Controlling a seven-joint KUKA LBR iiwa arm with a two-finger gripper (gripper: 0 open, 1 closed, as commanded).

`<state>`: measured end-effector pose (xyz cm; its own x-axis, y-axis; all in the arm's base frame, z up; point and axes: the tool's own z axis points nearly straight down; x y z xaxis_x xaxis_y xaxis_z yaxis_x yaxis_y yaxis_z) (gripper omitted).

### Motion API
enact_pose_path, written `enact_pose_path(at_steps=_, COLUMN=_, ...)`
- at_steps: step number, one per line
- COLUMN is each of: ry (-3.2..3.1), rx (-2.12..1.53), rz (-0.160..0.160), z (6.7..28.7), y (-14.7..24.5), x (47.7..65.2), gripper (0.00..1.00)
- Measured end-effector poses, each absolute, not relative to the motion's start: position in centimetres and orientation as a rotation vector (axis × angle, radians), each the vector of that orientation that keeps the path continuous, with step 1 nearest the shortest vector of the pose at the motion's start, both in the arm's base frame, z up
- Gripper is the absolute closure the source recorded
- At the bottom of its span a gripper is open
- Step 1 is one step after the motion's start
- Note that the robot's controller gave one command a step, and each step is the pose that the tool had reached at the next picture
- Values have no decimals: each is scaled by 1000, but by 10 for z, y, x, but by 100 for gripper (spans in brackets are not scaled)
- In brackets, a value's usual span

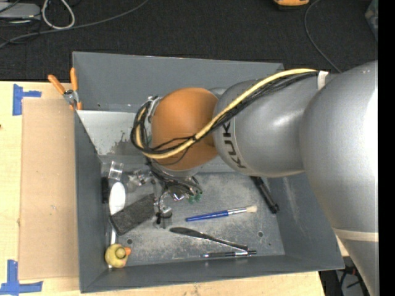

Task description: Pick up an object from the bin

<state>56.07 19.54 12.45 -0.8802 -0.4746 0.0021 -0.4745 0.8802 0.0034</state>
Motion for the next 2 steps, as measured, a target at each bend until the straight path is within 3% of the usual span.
enact_pose_path(at_steps=1, ry=-3004, rx=908, rz=-6, z=67, y=192, x=561, gripper=0)
enact_pose_path(at_steps=2, ry=-2816, rx=1401, rz=-7, z=69, y=204, x=563, gripper=100)
